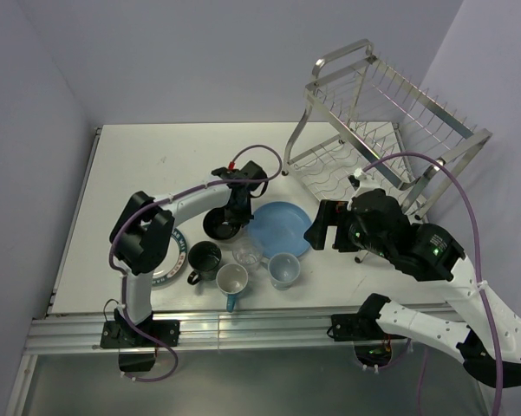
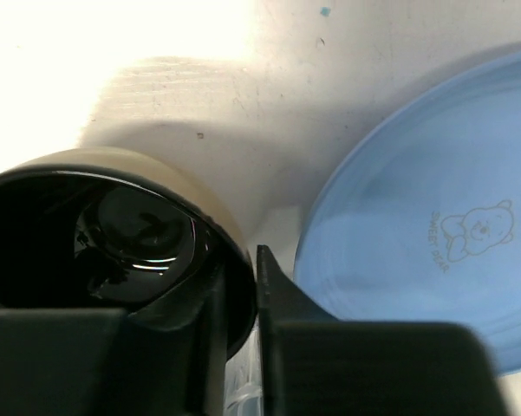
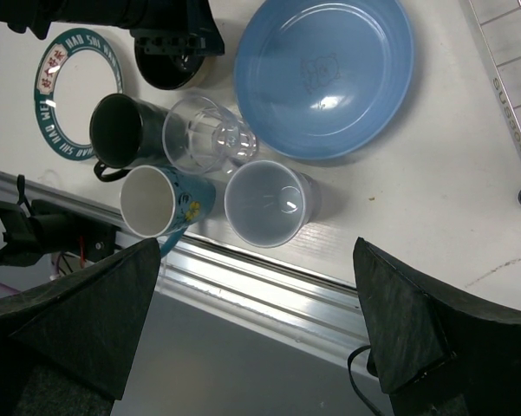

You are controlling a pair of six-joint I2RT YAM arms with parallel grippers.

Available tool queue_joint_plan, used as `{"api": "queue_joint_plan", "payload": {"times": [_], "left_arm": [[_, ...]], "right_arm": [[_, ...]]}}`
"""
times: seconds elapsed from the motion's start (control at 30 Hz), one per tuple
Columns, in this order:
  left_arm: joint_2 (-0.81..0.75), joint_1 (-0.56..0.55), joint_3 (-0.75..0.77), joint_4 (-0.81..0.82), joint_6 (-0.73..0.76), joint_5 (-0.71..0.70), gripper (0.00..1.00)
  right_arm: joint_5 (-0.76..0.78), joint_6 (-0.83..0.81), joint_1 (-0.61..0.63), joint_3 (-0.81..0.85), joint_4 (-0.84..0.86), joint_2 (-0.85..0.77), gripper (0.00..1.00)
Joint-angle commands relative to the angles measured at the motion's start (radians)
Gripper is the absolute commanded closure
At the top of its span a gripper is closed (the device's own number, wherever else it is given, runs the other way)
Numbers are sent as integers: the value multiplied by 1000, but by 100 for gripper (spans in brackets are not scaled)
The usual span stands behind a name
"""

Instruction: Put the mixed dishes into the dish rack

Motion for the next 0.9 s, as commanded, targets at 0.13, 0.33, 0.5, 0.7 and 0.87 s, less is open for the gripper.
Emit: {"api": "queue_joint_plan", "payload": {"times": [0.13, 0.33, 0.5, 0.7, 0.87], "left_arm": [[-13, 23, -18, -31, -20, -76, 100], [-144, 41, 26, -63, -36, -151, 100], [-227, 52, 195, -88, -27, -137, 100], [-278, 55, 310, 39, 5, 118, 100], [-293, 52, 209, 347, -52, 474, 100]], "right_arm": [[16, -1, 9, -1, -16, -13, 0], [21, -12, 7, 14, -26, -11, 0], [18, -15, 9, 26, -27, -5, 0], [19, -12, 9, 91, -39, 19, 1], [-7, -18, 9, 164, -33, 7, 1]]}}
